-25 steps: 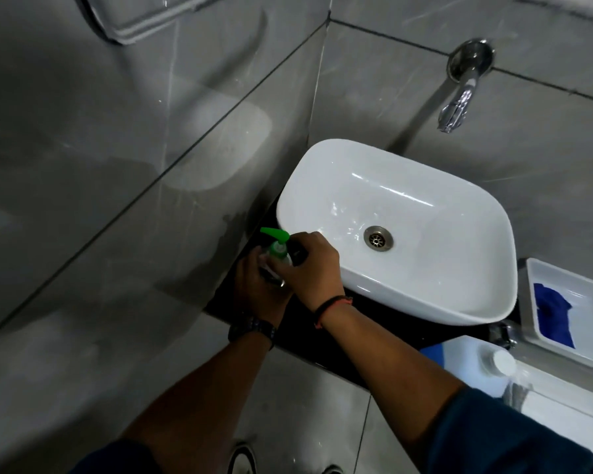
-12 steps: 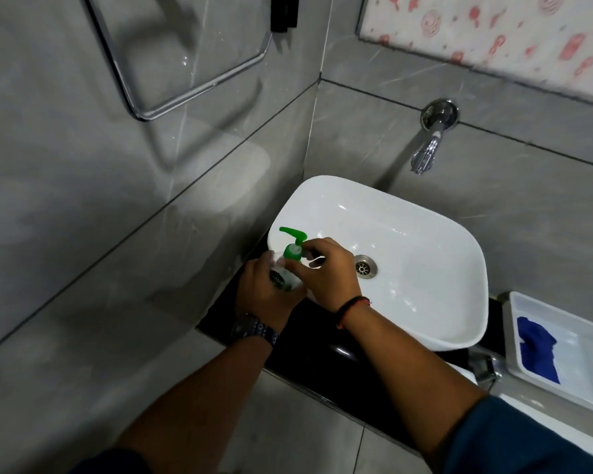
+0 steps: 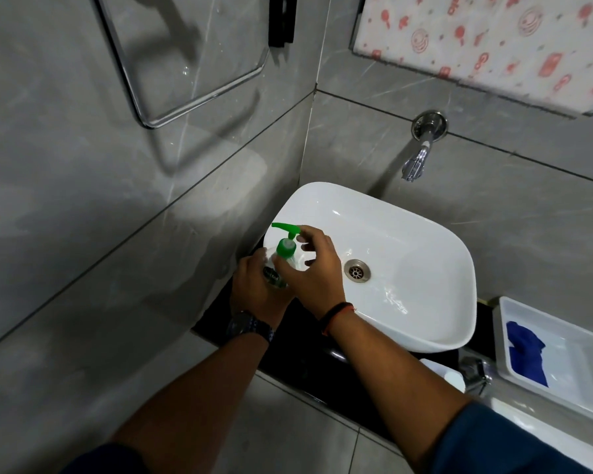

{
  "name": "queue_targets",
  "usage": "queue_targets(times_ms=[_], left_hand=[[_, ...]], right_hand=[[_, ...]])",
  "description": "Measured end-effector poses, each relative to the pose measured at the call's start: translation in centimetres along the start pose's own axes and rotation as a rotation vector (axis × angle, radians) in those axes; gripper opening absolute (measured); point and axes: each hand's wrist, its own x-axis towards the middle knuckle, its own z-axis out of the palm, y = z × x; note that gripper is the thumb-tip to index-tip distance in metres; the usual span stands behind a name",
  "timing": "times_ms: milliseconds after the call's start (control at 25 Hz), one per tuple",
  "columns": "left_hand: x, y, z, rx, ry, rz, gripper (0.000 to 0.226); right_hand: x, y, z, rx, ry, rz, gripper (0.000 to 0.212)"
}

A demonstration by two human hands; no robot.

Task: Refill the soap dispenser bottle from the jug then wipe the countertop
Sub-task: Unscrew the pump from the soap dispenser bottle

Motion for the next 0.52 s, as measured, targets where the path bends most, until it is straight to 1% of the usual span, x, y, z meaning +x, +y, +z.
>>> queue_targets(times_ms=[80,200,320,360,480,520], left_hand=[[0.0,0.26,-0.22,0.022,0.028,0.022,0.071],[0.07,0.26,-0.35,0.034,0.05,0.04,0.068],[0.15,0.11,-0.32,0.069,0.002,0.056,0.068],[0.14,0.09,-0.3,0.075,-0.003,0.057,0.069],[0.08,0.3,-0.48,0.032,0.005,0.019,0.07],[0.08,0.35,-0.52,0.022,-0.004,0.018,0.069]], right_hand=[[-0.12,-0.18,0.07,0.039,0.033,0.046,0.034],[-0.2,-0.26,0.03,0.045,-0.007,0.051,0.04],[-0.09,-0.4,0.1,0.025,0.038,0.061,0.025],[-0.03,-0.51,0.12,0.037,0.03,0.066,0.025],[-0.2,-0.69,0.09,0.017,0.011,0.062,0.038],[-0.24,-0.68,0.06,0.012,0.023,0.062,0.036]])
